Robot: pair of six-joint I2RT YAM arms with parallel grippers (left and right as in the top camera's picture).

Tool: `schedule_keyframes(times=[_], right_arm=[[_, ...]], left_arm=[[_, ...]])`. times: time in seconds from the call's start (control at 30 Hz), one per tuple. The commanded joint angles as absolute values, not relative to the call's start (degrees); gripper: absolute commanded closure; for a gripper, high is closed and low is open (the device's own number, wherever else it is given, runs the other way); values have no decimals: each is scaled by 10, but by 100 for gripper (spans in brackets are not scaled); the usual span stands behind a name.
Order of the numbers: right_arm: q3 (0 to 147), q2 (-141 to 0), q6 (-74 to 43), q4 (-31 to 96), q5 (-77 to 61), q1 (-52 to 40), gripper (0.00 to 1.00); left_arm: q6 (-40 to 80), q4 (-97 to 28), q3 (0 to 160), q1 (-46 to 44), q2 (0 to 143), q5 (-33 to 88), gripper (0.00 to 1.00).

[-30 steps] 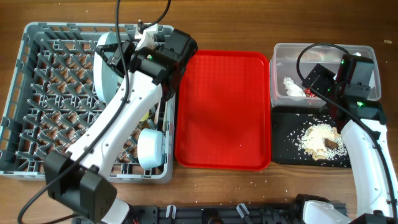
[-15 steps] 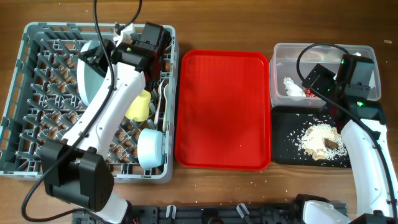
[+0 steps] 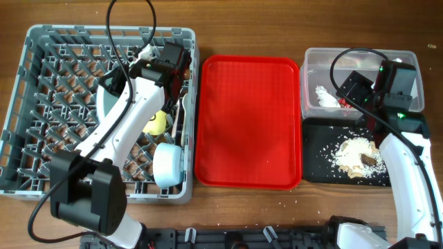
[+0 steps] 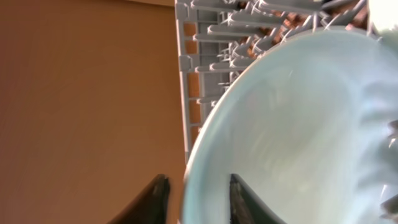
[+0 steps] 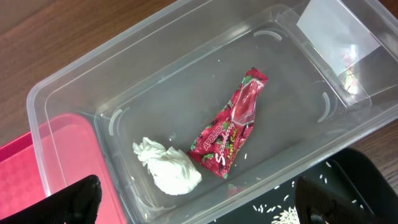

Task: Sort waste into correct bins and load items into the dishwasher rack
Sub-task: 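Stand the light-blue plate upright in the rack's left rows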

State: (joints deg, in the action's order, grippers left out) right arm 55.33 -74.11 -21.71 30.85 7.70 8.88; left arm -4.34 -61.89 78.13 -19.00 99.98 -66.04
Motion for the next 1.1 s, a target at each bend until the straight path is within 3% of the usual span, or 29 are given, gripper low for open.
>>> schedule_keyframes(times=[0.0, 0.03, 0.23, 0.33, 0.43, 1.07], right_arm=[[562, -743, -211, 308, 74, 89, 0], [562, -743, -211, 308, 74, 89, 0], [562, -743, -211, 308, 74, 89, 0], [562, -743, -211, 308, 74, 89, 0], [562, -743, -211, 308, 74, 89, 0], [562, -743, -211, 308, 74, 89, 0]], left_arm=[[13, -618, 777, -190, 998, -647, 5], [39, -619, 783, -188, 991, -640, 0], [74, -610, 931, -138, 936, -412, 0], [99, -605, 1018, -108, 906, -213, 0], [99, -592, 1027, -102, 875, -87, 0], [99, -596, 1027, -102, 870, -76, 0]])
